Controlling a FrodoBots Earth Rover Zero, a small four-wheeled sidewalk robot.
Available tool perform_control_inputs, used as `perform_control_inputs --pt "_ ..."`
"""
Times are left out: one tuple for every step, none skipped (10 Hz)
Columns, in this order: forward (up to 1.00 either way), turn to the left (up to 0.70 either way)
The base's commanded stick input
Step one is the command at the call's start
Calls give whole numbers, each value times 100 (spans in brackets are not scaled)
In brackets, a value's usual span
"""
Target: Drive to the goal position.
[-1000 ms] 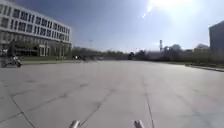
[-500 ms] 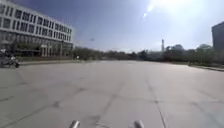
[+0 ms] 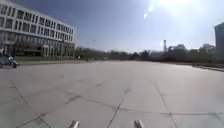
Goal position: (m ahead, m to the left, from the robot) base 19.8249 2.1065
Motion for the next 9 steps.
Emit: perform_control_inputs --pt "70 0" --pt "70 0" --pt "70 0" --pt "70 0" --pt "70 0" --pt "70 0" --pt "70 0" --pt "70 0" --pt "70 0"
